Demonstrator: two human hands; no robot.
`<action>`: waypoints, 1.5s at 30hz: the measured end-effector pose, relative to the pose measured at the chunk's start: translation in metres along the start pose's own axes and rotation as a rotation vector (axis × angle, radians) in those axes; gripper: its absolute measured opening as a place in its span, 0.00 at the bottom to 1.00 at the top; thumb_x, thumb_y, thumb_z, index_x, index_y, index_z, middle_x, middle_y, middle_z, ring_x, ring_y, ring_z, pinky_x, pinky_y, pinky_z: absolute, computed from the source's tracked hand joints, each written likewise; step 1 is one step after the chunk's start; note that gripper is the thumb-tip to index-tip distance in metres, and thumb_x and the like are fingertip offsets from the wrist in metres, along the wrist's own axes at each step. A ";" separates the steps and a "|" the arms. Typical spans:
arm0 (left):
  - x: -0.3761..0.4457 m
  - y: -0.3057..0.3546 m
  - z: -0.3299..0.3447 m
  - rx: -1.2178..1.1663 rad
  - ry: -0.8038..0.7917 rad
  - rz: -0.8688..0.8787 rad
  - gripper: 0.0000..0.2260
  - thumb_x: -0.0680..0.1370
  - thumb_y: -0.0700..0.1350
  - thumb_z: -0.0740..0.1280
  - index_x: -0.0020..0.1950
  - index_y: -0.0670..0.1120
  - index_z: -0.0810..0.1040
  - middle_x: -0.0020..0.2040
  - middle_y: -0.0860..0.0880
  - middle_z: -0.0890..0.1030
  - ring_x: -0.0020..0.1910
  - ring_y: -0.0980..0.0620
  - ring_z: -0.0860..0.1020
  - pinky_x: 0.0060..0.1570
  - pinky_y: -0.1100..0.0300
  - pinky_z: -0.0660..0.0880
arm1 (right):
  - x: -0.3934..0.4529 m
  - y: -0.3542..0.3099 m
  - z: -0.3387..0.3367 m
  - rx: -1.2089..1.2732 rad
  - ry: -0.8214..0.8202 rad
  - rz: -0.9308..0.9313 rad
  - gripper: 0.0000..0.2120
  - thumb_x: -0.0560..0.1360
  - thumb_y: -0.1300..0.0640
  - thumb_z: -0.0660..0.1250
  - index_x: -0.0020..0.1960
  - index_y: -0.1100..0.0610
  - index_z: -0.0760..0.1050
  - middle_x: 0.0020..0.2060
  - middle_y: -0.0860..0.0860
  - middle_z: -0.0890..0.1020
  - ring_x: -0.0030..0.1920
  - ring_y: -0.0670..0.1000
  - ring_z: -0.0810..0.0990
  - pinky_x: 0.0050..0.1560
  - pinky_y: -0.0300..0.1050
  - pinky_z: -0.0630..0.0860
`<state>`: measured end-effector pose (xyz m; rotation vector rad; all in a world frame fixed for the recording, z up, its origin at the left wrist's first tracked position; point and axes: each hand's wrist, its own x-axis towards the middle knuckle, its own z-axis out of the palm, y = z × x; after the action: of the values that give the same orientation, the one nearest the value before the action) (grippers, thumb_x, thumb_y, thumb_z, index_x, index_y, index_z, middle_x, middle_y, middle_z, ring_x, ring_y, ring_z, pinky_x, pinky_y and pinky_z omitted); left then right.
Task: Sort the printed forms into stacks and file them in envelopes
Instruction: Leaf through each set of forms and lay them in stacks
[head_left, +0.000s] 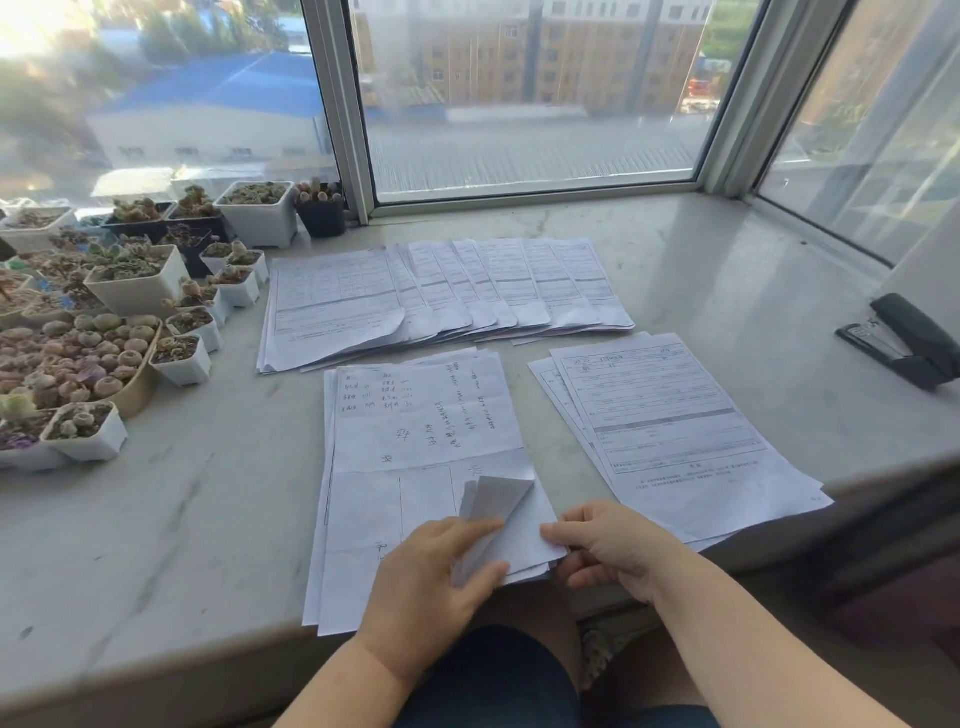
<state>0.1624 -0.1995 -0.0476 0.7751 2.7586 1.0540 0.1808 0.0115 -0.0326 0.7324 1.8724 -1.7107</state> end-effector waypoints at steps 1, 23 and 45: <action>0.000 0.001 -0.001 0.021 -0.010 0.014 0.16 0.73 0.60 0.68 0.59 0.61 0.78 0.51 0.65 0.77 0.53 0.65 0.72 0.48 0.81 0.60 | 0.000 -0.001 0.000 -0.011 0.008 0.000 0.06 0.77 0.57 0.68 0.46 0.60 0.79 0.32 0.51 0.83 0.28 0.44 0.79 0.30 0.37 0.76; 0.017 0.021 -0.003 0.406 0.039 0.514 0.26 0.53 0.38 0.82 0.49 0.49 0.85 0.50 0.52 0.84 0.47 0.51 0.83 0.43 0.61 0.80 | -0.015 -0.012 -0.006 0.075 0.113 -0.129 0.12 0.77 0.67 0.61 0.45 0.54 0.80 0.43 0.49 0.86 0.44 0.48 0.82 0.39 0.38 0.75; 0.123 0.103 0.054 0.211 0.029 0.227 0.20 0.80 0.43 0.59 0.71 0.55 0.68 0.68 0.59 0.73 0.65 0.55 0.73 0.57 0.61 0.71 | -0.044 -0.004 -0.232 0.474 0.720 -0.323 0.16 0.82 0.51 0.56 0.51 0.60 0.78 0.36 0.55 0.84 0.32 0.51 0.81 0.34 0.42 0.77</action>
<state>0.1131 -0.0418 -0.0105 1.1317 2.8920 0.8182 0.2091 0.2401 0.0206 1.4506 2.1298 -2.3600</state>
